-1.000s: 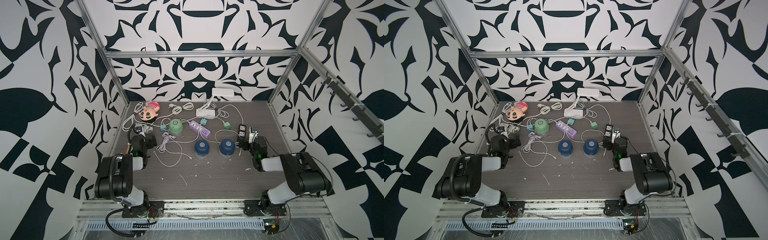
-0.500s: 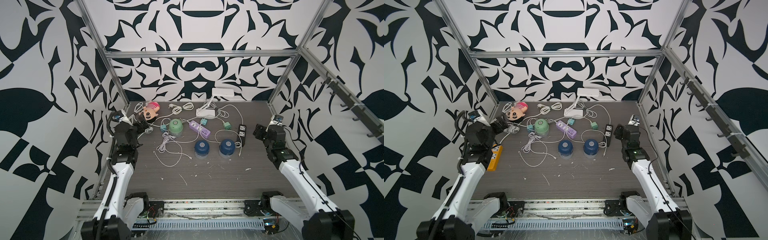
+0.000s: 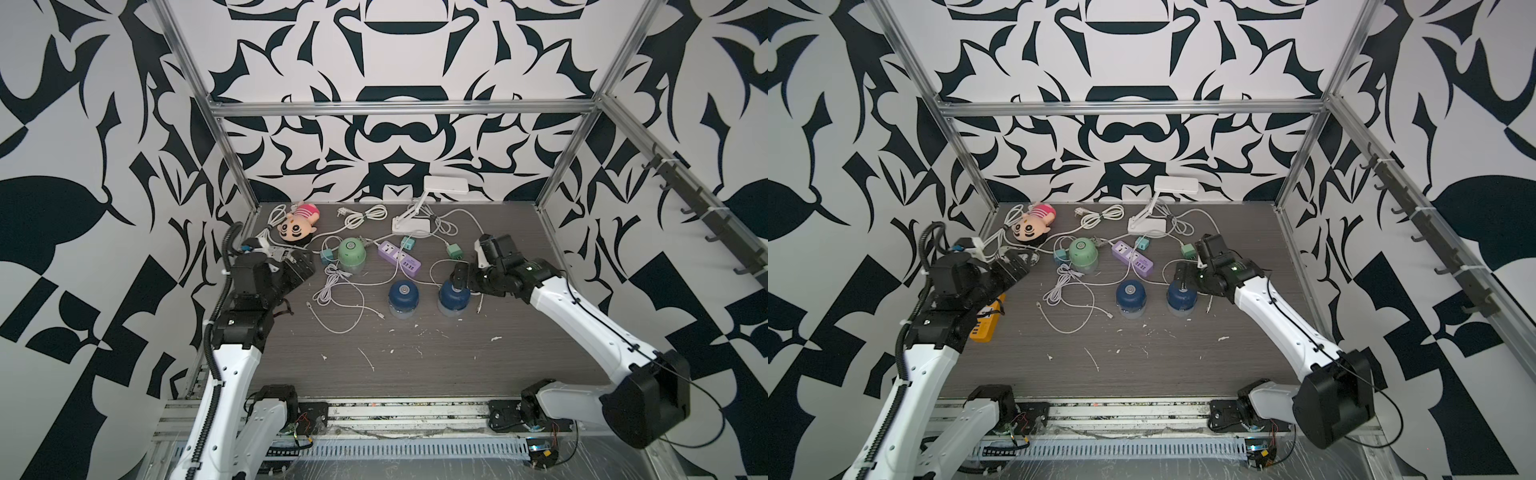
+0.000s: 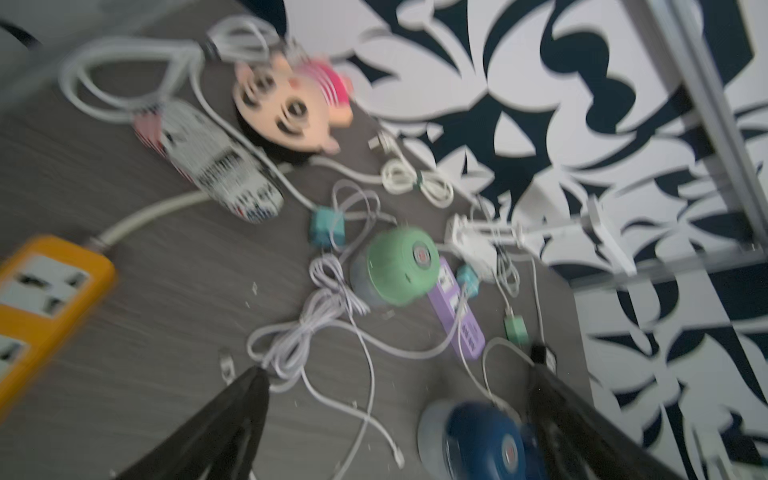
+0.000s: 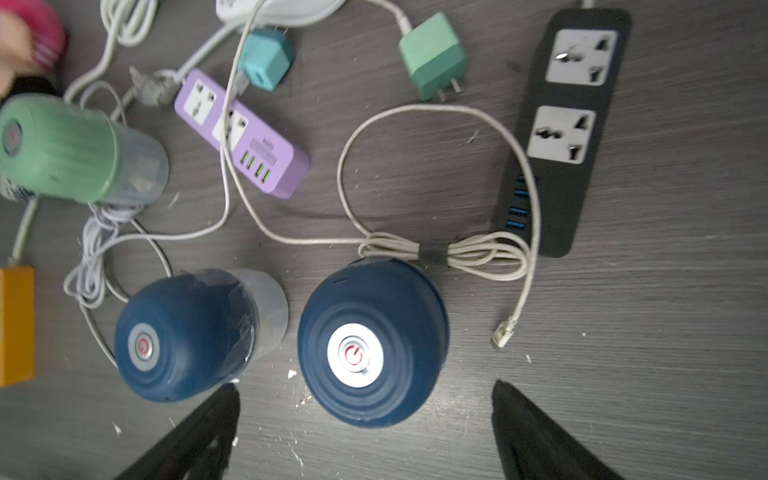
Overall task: Charge the cordless meat grinders
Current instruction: Move the cordless meat grinder to the center of the board.
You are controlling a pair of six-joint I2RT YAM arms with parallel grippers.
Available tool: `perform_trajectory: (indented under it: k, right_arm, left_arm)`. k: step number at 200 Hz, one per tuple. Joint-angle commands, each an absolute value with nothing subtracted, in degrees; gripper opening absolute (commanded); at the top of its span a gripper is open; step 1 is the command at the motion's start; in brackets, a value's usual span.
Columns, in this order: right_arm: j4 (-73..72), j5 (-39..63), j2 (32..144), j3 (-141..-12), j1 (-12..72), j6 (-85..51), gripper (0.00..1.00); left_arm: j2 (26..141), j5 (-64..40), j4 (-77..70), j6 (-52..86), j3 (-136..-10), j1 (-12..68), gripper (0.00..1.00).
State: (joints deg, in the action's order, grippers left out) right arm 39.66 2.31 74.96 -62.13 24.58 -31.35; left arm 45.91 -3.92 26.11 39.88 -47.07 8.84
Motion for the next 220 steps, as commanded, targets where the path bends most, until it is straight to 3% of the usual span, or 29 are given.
perform_trajectory:
  k: [1,27,60,220]
  right_arm:
    - [46.18,-3.64,76.6,-65.75,26.88,-33.28,0.99]
    - [46.76,-5.92,79.65,-66.59,29.58,-34.1,0.99]
    - [46.94,-6.79,84.5,-68.46,31.96,-34.02,0.99]
    - [47.89,-12.94,99.56,-78.97,36.38,-30.77,0.99]
  left_arm:
    - [42.81,2.15,30.44,45.16,-43.89,19.93,1.0]
    - [42.79,9.87,29.58,48.82,-41.05,31.07,0.99]
    - [46.94,13.32,27.87,50.36,-40.32,37.25,0.99]
    - [48.78,14.73,26.43,51.79,-39.79,39.38,0.99]
